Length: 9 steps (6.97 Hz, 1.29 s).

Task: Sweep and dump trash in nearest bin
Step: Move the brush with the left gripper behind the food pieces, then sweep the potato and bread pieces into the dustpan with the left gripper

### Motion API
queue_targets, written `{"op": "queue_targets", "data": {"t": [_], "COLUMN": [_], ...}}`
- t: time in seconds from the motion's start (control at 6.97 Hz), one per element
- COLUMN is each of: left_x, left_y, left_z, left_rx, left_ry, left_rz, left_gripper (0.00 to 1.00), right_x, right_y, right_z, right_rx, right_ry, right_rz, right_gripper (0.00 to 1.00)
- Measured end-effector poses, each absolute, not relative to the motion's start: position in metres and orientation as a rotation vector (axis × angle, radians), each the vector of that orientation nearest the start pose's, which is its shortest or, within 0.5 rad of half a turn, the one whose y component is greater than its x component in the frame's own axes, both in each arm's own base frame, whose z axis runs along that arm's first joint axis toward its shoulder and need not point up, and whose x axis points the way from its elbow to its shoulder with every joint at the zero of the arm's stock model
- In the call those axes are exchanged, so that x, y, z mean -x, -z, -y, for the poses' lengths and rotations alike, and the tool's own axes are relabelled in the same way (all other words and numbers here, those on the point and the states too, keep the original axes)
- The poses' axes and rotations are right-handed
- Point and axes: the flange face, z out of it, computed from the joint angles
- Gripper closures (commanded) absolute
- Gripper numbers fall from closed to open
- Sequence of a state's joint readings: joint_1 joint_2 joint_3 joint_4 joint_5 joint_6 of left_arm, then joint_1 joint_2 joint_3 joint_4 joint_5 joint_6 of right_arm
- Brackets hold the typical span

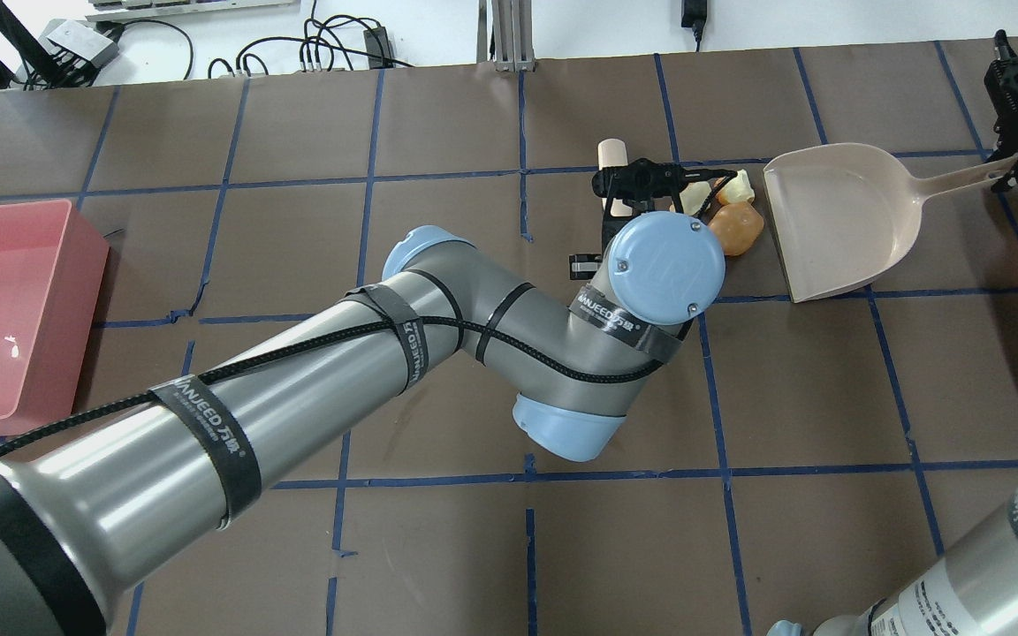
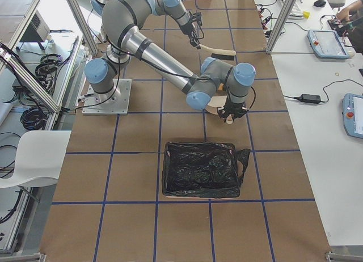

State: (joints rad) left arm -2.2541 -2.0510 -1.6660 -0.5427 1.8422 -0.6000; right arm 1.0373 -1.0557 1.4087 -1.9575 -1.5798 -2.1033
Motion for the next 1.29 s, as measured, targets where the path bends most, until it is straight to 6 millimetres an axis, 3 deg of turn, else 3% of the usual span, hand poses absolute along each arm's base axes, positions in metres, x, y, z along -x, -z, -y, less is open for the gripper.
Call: {"op": "queue_targets", "data": {"t": [0.29,0.72,1.0,1.29], "left_x": [0.520,0.536,0.574,0.594], "left_y": [-0.269,-0.260,-0.245,-0.243], "left_z": [0.433,0.429,0.406,0.394], "left_rx": [0.027,0.269,0.317,0.409], "left_ry": [0.835,0.905,0.957,1.028], "left_rz": [-3.082,-3.082,-3.060,-3.019], "left_gripper": [1.00,1.00,1.00,1.00], "right_x": [0.221,0.216,0.216,0.216], "right_y": [-0.299,-0.299,-0.296,-0.294], "right_z": [0.659,0.661,0.663,0.664], "right_rx": [2.252,2.254,2.251,2.221], "right_ry": [0.023,0.042,0.043,0.045], "right_rz": [-2.230,-2.223,-2.224,-2.250], "right_gripper": [1.00,1.00,1.00,1.00]}}
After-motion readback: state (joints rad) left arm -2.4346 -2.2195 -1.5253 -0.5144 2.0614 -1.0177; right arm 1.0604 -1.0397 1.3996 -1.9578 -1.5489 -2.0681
